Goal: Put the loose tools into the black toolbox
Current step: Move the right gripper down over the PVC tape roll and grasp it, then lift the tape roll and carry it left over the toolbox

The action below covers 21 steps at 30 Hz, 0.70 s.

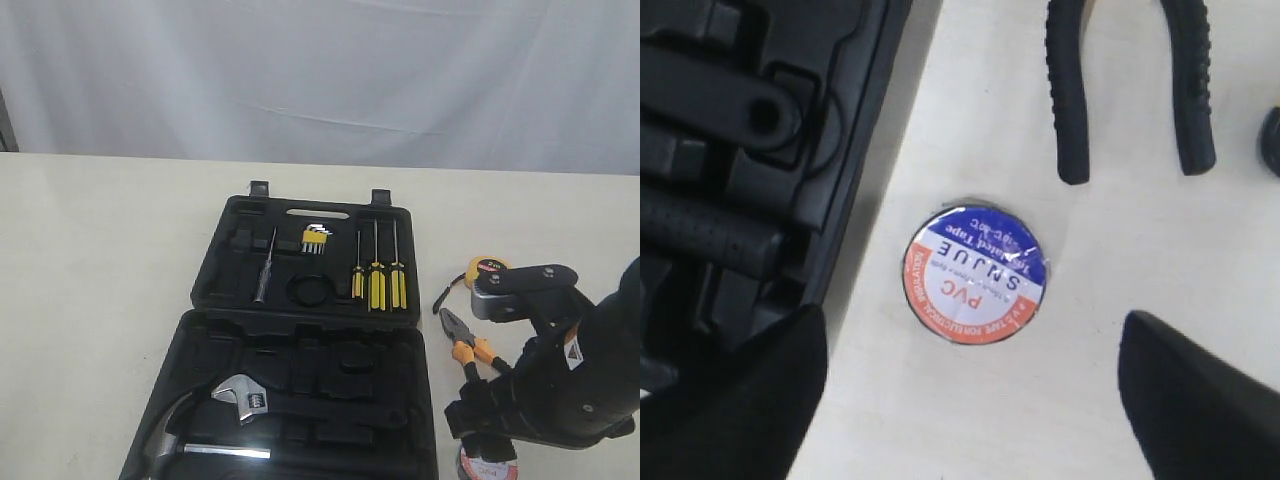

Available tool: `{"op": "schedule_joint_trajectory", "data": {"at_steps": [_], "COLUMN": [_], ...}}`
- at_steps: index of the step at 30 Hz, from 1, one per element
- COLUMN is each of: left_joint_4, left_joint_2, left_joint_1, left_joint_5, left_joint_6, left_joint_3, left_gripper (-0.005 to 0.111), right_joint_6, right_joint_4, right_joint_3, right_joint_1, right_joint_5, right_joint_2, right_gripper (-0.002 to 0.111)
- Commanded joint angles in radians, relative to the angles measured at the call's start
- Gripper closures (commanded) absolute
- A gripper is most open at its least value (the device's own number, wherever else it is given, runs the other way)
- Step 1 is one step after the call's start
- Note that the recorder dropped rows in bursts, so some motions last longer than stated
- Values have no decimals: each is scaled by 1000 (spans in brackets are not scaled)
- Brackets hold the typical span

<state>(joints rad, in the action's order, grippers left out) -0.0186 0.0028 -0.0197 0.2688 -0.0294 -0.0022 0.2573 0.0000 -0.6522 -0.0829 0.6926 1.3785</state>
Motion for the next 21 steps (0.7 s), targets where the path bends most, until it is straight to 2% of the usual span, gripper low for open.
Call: {"op": "schedule_joint_trajectory", "data": {"at_steps": [1, 13, 16, 21], "left_joint_4": [-2, -2, -2, -2], "left_joint_2": [-3, -3, -3, -3], "left_joint_1": [-2, -2, -2, -2], "left_joint_5": [-1, -1, -1, -1], "left_joint_6": [-1, -1, -1, -1], "left_joint_3": [2, 2, 2, 2], "left_gripper": [107, 107, 107, 107], "right_joint_6": [0, 41, 42, 59], "right_joint_4": [-35, -35, -35, -28], "right_joint_3": [32, 55, 84, 84], "right_joint_1": [-4, -4, -4, -4], "right_joint_5": [-68, -96, -192, -253], "right_joint_2": [1, 16, 91, 178], "right_gripper": [29, 29, 29, 29]}}
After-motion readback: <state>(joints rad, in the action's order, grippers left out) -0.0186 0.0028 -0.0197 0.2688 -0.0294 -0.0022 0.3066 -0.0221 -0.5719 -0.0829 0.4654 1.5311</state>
